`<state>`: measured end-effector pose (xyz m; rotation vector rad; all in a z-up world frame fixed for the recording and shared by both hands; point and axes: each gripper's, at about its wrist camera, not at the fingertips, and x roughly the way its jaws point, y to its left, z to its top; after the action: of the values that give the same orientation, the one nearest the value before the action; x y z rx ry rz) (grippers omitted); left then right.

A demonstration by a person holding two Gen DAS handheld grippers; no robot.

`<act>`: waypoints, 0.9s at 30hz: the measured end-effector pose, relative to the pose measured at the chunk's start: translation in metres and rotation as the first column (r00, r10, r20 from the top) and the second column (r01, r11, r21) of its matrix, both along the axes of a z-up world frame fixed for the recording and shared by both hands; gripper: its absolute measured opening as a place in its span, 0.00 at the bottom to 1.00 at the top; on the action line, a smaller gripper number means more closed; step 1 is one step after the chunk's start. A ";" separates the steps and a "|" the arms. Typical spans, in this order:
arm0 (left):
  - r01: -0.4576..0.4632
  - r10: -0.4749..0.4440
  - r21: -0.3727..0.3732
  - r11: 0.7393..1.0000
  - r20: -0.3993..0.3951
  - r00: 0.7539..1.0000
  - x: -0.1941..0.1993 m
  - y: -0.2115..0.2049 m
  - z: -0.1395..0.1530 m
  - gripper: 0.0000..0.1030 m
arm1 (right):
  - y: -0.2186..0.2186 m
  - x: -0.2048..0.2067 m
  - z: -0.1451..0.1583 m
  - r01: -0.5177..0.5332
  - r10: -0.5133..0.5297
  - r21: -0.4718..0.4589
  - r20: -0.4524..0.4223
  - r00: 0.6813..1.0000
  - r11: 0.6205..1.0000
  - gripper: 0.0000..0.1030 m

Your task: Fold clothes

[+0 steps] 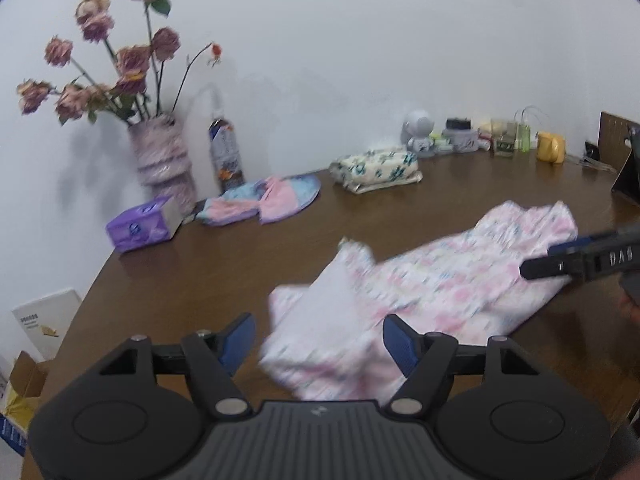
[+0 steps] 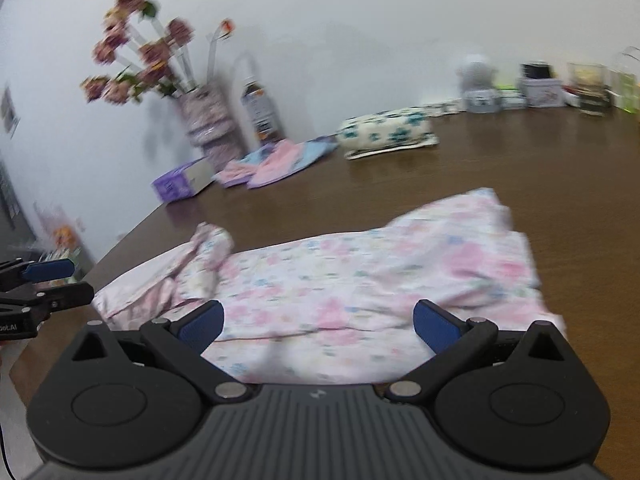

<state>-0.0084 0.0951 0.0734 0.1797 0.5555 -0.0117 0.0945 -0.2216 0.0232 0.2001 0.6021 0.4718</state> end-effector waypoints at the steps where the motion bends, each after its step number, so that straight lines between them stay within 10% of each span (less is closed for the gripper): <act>1: 0.003 -0.003 0.000 1.000 -0.008 1.000 0.001 0.005 -0.004 0.67 | 0.010 0.001 0.001 -0.024 0.024 -0.012 0.004 1.000 1.000 1.00; 9: 0.069 -0.068 0.008 0.998 -0.057 0.996 0.014 0.029 -0.029 0.50 | 0.085 0.004 0.013 -0.210 0.210 -0.029 0.013 0.978 0.977 0.96; 13: 0.136 -0.133 0.055 0.989 -0.054 0.990 0.021 0.026 -0.036 0.08 | 0.118 0.008 0.022 -0.286 0.286 -0.004 0.007 0.958 0.958 0.90; 19: 0.230 -0.226 0.151 0.961 -0.045 0.973 0.019 0.010 -0.041 0.08 | 0.140 0.029 0.017 -0.306 0.313 0.072 -0.107 0.944 0.949 0.75; 27: 0.279 -0.274 0.177 0.944 -0.054 0.960 0.014 0.006 -0.049 0.11 | 0.133 0.048 -0.006 -0.275 0.342 0.262 -0.258 0.903 0.925 0.07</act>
<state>0.0059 0.1011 0.0248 0.4373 0.5561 -0.2376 0.1429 -0.0885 0.0176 0.3950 0.8872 0.8301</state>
